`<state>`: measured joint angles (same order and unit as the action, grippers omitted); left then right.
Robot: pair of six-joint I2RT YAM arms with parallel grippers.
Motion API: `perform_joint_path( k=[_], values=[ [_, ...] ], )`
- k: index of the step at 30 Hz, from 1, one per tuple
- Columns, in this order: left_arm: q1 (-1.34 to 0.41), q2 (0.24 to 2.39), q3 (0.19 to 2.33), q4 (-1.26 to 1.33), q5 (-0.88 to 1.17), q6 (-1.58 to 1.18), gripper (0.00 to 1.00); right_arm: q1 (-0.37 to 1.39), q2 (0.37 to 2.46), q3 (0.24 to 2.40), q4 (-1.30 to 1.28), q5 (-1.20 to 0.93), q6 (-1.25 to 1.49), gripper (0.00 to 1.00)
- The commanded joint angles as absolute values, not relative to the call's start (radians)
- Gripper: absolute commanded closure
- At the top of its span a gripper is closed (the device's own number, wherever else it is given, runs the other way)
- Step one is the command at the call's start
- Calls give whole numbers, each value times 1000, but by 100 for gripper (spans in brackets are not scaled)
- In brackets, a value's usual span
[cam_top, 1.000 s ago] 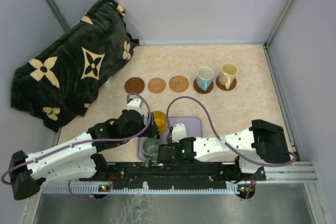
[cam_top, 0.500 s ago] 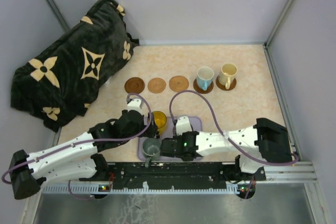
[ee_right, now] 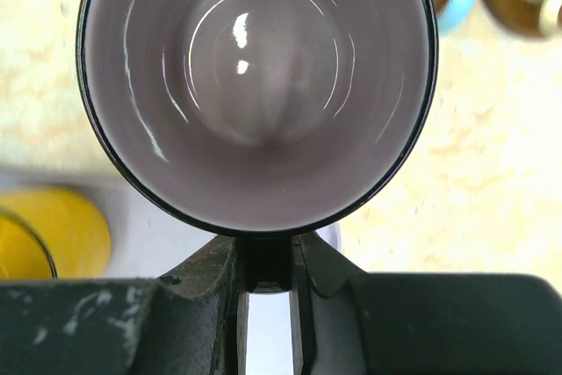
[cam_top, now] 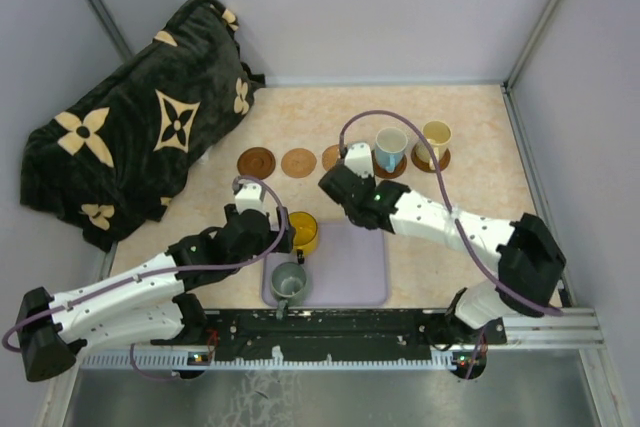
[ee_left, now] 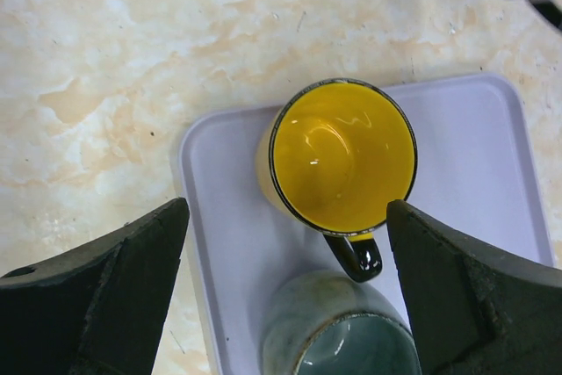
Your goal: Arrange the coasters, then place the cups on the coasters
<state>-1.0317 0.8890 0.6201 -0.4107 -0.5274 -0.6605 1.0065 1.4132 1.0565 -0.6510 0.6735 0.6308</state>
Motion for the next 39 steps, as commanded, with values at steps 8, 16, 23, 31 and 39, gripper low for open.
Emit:
perform_joint_path(
  k=[8,16,23,31,39],
  values=[
    [-863,1001,690,-308,-535,-535,0,771,1707,1400,-376,575,350,100],
    [-663,1084,717,-169,-393,-412,0,715,1874,1531,-356,534,328,100],
    [-617,1132,730,-137,-330,-407,0,704,1949,1590,-364,521,333,100],
    [-608,1104,704,-154,-325,-425,0,702,1952,1577,-372,508,359,100],
    [-605,1090,691,-176,-325,-431,0,695,1939,1546,-389,481,400,100]
  ],
)
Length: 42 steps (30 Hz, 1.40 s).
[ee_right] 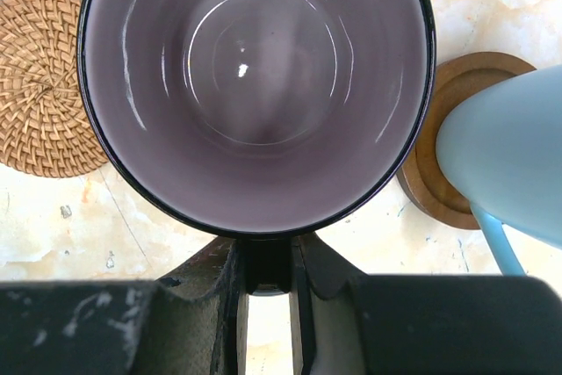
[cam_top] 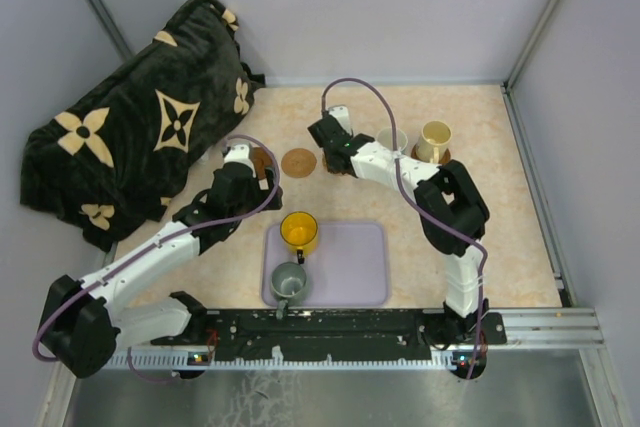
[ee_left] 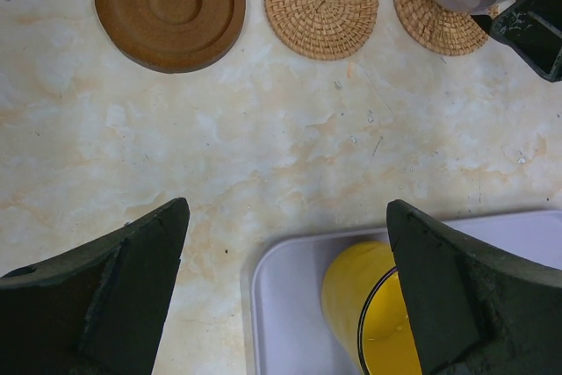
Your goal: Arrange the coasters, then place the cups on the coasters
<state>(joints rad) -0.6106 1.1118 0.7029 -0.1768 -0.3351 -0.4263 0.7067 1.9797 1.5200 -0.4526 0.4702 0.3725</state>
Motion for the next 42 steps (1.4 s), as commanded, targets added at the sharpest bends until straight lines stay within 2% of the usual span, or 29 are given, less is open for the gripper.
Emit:
perform_joint_path(
  k=[1,42],
  values=[
    [-604,1089,690,-178,-326,-430,0,695,1938,1542,-393,479,405,100],
    [-600,1113,673,-173,-296,-446,0,672,1956,1525,-398,431,454,100]
  ],
)
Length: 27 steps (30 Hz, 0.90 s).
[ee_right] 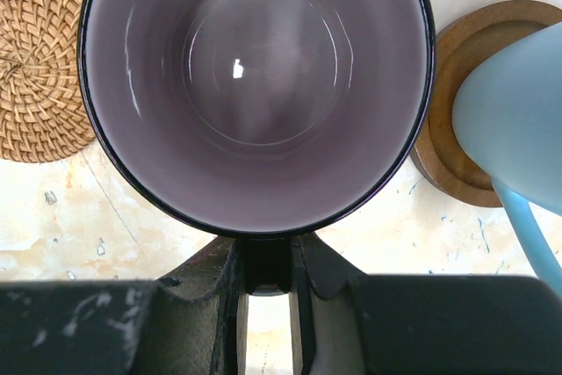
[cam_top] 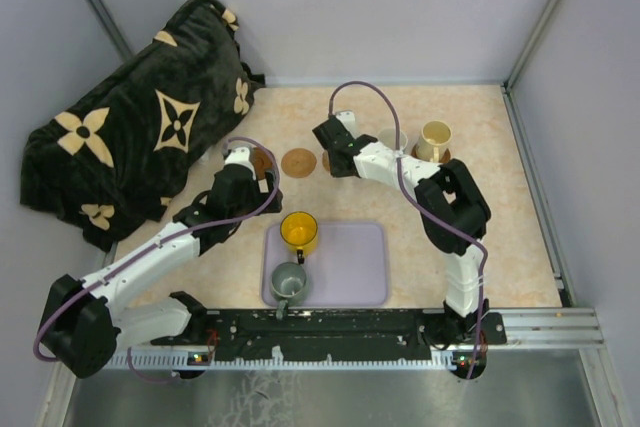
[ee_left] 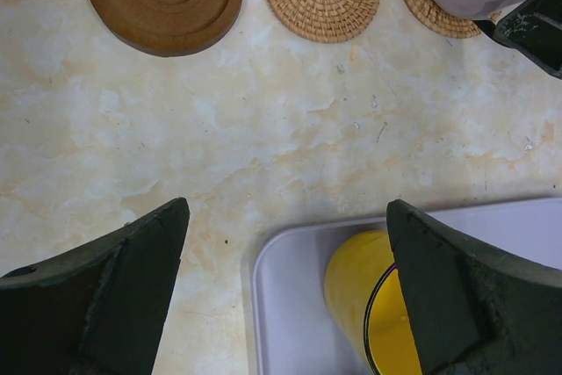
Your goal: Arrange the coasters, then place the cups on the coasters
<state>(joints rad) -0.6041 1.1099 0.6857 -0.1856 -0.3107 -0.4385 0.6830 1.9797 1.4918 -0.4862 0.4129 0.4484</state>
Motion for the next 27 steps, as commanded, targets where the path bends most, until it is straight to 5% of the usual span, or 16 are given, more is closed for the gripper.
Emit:
perform_joint_path(
  k=[1,12,17,27],
  values=[
    [-600,1115,673,-174,-295,-446,0,673,1958,1526,-396,432,454,100],
    [-600,1115,672,-175,-291,-449,0,671,1967,1531,-408,426,457,100],
    [-600,1115,670,-176,-289,-451,0,670,1962,1529,-415,430,462,81],
    [-600,1112,668,-183,-287,-455,0,670,1970,1532,-422,439,466,61]
  ],
)
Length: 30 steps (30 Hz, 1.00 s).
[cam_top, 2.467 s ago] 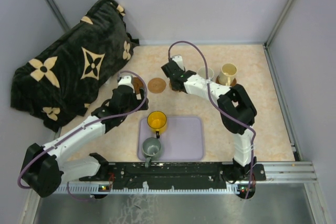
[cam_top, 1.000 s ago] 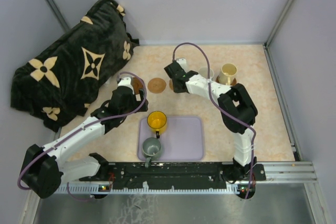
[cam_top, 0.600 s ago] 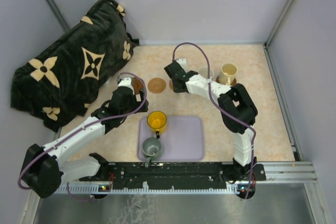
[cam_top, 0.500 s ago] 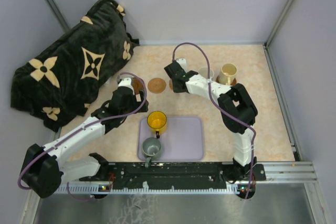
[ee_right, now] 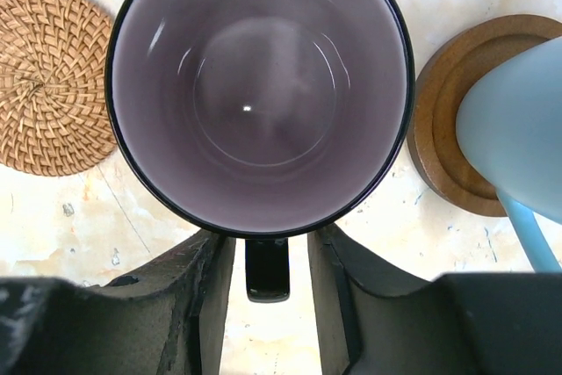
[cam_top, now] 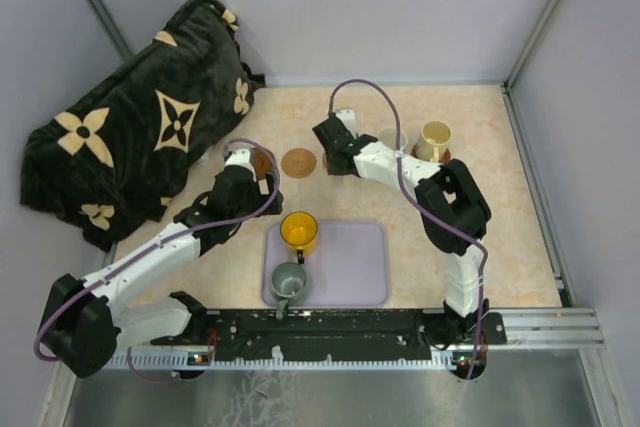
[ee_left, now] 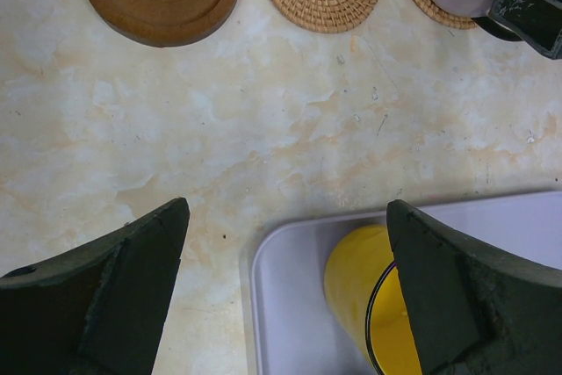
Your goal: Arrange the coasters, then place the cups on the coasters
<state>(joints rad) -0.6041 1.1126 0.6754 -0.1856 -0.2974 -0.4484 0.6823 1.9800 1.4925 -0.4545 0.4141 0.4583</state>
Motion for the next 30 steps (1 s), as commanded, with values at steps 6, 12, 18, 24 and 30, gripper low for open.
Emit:
perform_joint_path(
  k=[6,12,18,24,30],
  values=[
    [-600,1112,667,-183,-285,-456,0,671,1965,1532,-425,447,468,60],
    [-600,1115,670,-181,-279,-453,0,671,1982,1557,-460,473,506,89],
    [-600,1115,666,-183,-273,-451,0,671,1984,1545,-454,488,550,100],
    [-600,1117,666,-183,-273,-451,0,671,1994,1561,-448,467,536,99],
    [-600,1126,667,-177,-265,-454,0,670,1998,1563,-439,439,522,91]
  ],
)
